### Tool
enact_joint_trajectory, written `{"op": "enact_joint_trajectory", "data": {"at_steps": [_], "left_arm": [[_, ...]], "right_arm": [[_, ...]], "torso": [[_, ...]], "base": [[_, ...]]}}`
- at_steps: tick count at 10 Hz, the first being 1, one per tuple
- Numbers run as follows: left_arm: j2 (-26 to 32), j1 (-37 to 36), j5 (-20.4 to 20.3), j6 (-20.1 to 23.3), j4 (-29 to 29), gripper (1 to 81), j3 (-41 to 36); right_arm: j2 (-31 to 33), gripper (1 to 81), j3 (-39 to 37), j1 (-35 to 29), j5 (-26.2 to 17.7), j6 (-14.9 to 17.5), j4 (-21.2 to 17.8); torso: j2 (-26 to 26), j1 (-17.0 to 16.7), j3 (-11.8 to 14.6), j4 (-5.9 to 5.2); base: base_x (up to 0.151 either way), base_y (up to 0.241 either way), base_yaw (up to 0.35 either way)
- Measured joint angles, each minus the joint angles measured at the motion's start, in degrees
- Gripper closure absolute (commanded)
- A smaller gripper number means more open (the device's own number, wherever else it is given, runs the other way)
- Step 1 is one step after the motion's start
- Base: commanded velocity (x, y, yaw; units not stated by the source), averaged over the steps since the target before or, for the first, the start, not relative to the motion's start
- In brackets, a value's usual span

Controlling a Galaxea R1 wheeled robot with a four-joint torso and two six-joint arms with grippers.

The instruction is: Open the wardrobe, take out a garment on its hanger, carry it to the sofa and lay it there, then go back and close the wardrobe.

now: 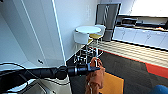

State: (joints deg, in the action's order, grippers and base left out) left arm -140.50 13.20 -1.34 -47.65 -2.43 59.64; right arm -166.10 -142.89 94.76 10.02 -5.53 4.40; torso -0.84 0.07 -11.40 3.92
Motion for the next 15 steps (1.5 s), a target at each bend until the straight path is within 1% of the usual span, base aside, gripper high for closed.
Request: {"op": "enact_joint_trajectory", "data": {"at_steps": [15], "left_arm": [[-0.05,0.0,0.07,-0.09,-1.01,81.1,-0.74]], "right_arm": [[-0.28,1.0,-0.48,-0.18,0.04,0.0,-0.09]], "torso": [[0.0,-0.02,0.0,0.0]], "base": [[0.0,0.0,-0.203]]}}
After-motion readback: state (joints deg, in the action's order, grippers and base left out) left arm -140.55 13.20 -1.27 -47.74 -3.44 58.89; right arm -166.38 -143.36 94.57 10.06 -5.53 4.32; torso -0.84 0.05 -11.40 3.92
